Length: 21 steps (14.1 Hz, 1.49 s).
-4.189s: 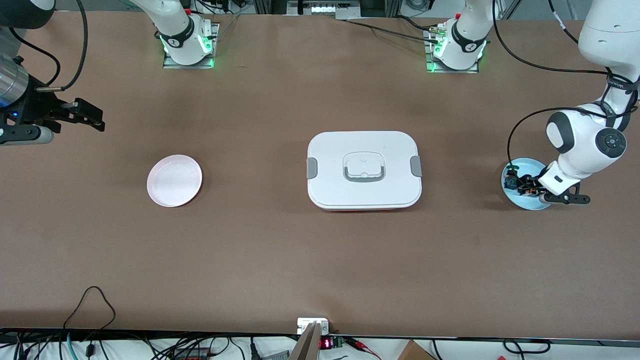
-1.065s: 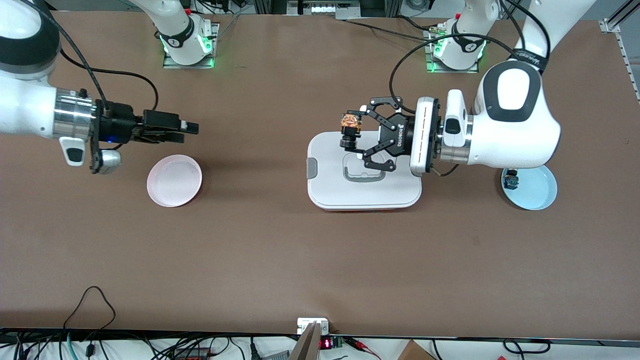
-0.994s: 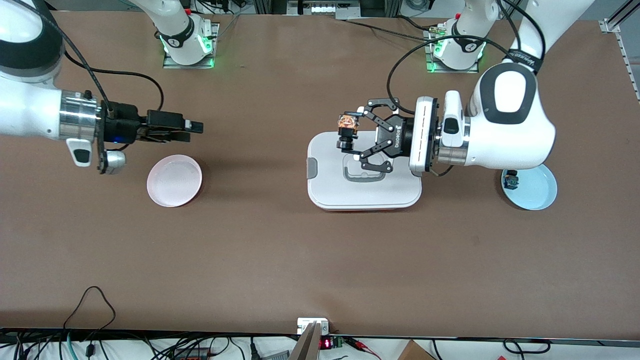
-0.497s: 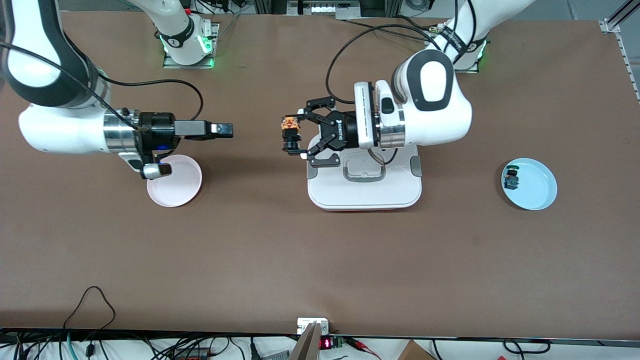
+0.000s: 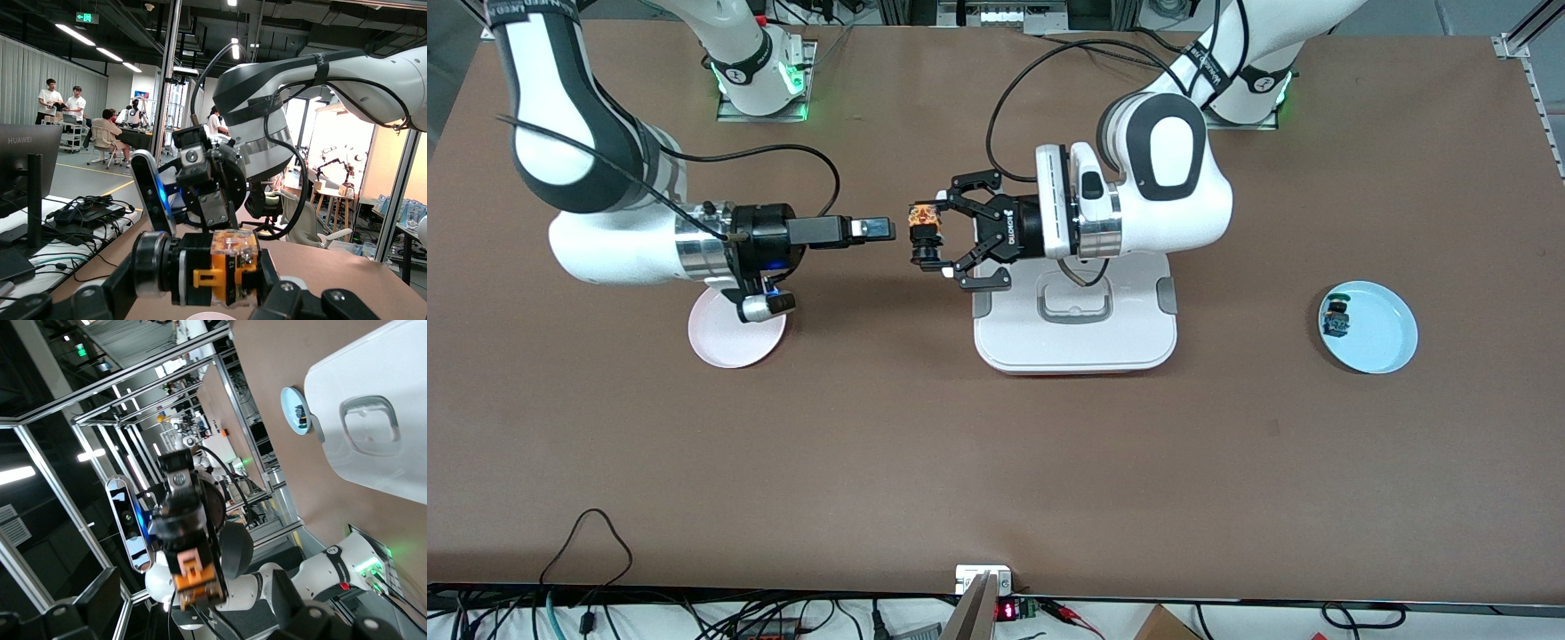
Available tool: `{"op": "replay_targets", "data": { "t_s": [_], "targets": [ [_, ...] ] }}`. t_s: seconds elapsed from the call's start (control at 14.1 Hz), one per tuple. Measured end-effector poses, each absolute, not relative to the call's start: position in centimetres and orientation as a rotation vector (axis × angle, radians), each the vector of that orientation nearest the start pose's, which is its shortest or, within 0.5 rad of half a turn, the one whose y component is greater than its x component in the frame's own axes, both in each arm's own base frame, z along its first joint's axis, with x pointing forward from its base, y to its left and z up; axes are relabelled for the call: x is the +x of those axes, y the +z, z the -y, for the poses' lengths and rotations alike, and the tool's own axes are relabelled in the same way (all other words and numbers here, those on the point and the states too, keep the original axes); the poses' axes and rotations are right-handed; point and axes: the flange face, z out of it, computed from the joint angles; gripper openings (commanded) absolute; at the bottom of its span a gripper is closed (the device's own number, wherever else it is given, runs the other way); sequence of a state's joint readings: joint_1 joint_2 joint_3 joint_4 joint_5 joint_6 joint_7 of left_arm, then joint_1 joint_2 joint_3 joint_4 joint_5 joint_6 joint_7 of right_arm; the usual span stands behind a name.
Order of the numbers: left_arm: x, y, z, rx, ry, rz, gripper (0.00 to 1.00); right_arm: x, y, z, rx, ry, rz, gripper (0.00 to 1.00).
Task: Transfer orange switch to right arm and place
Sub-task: 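Close the right gripper on the switch held by the left gripper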
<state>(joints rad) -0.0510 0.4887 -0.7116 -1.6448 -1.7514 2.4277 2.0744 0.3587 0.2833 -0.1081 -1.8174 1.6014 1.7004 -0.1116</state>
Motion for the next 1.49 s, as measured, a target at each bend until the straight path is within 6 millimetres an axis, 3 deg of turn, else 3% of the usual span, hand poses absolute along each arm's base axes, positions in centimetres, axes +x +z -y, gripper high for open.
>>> {"op": "replay_targets", "data": {
  "t_s": [0.21,0.64,1.07,1.49],
  "targets": [
    [55.3,43.5,43.1,1.378,1.165,1.036,0.04,58.5,41.9,-26.3,-1.612,0.431,-0.202,1.00],
    [55.3,43.5,43.0,1.378,1.165,1.036,0.04,58.2,42.3,-28.2,-1.596,0.465,-0.131,1.00],
    [55.3,43.5,43.0,1.378,1.165,1.036,0.04,58.7,43.0,-28.2,-1.531,0.416,-0.132,1.00],
    [55.3,43.6,43.0,1.377,1.166,1.036,0.04,58.8,42.4,-28.2,-1.524,0.419,-0.142,0.96]
  ]
}}
